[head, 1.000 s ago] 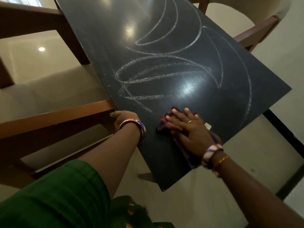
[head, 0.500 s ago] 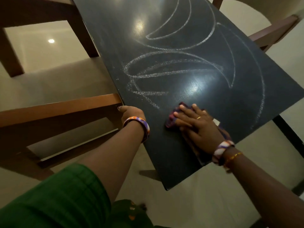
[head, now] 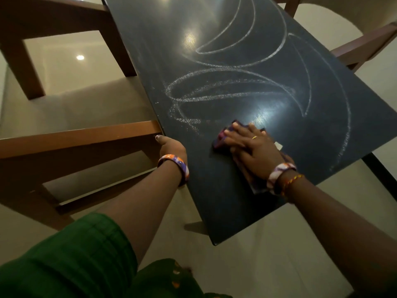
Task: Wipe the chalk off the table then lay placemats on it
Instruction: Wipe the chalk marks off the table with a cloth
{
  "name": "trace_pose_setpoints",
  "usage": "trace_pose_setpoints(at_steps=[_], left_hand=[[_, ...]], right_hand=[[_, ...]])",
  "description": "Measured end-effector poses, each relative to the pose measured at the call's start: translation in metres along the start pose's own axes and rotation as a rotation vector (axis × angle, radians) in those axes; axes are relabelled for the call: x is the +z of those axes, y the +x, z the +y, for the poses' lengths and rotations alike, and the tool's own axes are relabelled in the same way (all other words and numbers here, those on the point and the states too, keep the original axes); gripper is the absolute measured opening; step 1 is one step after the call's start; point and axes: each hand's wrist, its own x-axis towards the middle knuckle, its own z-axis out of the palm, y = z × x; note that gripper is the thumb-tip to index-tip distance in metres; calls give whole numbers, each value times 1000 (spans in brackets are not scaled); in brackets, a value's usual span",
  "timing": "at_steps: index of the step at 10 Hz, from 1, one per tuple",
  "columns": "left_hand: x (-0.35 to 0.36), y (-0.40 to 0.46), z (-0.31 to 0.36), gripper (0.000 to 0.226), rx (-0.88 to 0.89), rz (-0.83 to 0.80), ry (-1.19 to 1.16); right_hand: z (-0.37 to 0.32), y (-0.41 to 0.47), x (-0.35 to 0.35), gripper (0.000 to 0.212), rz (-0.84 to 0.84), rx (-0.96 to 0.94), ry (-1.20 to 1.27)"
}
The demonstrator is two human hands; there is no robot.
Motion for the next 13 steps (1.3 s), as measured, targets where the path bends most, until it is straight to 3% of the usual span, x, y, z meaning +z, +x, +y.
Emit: trace_pose_setpoints(at_steps=[1, 2, 3, 4, 5, 6, 7, 8, 9, 10, 12, 13], left_hand=[[4, 2, 3, 38, -97, 31, -279], [-2, 1, 4, 51, 43, -12, 8], [1, 0, 4, 53, -111, 43, -169], [1, 1, -1, 51, -90, 93, -369], [1, 0, 2, 48, -125, 63, -452], [-2, -2, 7, 61, -197, -22, -359], [-8, -4, 2, 63, -131, -114, -343], [-11, -1, -1, 66, -106, -85, -111], [-28, 13, -7, 59, -59, -190, 66], [-69, 32, -4, 35, 79, -322, 227], [-87, 60, 45, 26, 171, -386, 129], [-82, 86, 70, 20, 183, -295, -44]], right_hand=[[15, 31, -5, 45, 38, 235, -57], [-22, 63, -1, 49, -20, 244, -111], [-50, 35, 18, 50, -99, 88, -63], [-31, -24, 13, 53, -123, -43, -44], [5, -24, -2, 55, -80, 93, -50], [29, 16, -9, 48, 14, 396, -104], [-2, 35, 4, 50, 2, 382, -134], [-62, 9, 25, 52, -82, 117, -69], [-78, -28, 33, 54, -59, 9, -61], [-84, -44, 35, 61, -31, 72, -94], [-113, 82, 44, 52, -8, 190, -67], [-112, 87, 44, 52, -8, 185, -46]])
